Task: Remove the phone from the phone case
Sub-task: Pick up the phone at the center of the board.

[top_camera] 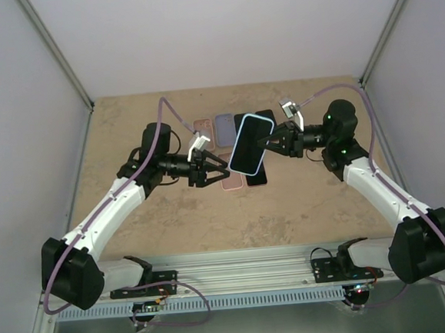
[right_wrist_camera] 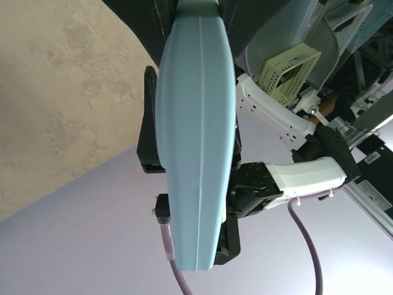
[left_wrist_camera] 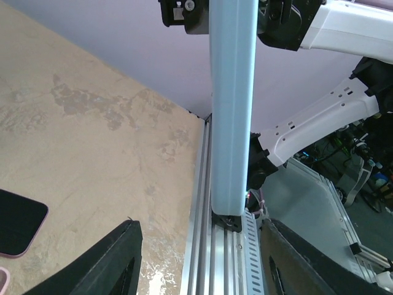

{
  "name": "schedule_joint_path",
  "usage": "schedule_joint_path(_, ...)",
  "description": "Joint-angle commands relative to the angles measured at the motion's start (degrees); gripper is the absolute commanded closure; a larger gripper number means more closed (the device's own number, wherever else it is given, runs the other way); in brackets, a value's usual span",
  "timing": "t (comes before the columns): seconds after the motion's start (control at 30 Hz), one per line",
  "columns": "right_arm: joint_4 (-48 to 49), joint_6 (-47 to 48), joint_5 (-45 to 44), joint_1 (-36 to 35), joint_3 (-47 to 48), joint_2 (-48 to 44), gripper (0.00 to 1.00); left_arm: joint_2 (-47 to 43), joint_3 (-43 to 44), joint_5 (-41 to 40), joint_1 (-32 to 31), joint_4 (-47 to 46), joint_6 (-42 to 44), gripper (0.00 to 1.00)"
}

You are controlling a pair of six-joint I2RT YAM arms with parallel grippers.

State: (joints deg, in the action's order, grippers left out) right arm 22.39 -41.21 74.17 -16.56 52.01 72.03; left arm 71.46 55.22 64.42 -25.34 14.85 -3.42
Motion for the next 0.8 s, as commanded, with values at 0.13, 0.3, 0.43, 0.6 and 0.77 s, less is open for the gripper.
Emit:
schedule_joint_path(0.13, 3.39, 0.01, 0.83, 0.12, -0.24, -1.38, 0.99, -0.04, 0.15, 2.15, 0.24, -5.34, -2.24, 0.47)
schedule_joint_path(0.3, 3.10, 0.17, 0.67, 0.11, -0.31, -1.45, 1.00, -0.18, -0.68, 1.23, 0.22, -7.21, -4.19, 0.48)
schedule_joint_path(0.43, 3.29, -0.09, 1.01, 0.03, -0.33, -1.63, 1.00, -0.25, -0.84, -0.57, 0.23, -7.49, -4.88, 0.51)
schedule_joint_path(0.6, 3.74, -0.32, 1.46, 0.03, -0.25, -1.80, 1.00, 0.89, 1.09, -5.60, 0.21, -4.75, -3.36, 0.59)
schedule_joint_path(0.77, 4.45, -0.85, 1.98, 0.03, -0.29, -2.13, 0.99, 1.74, 1.80, -5.94, 0.21, -4.40, -3.07, 0.63)
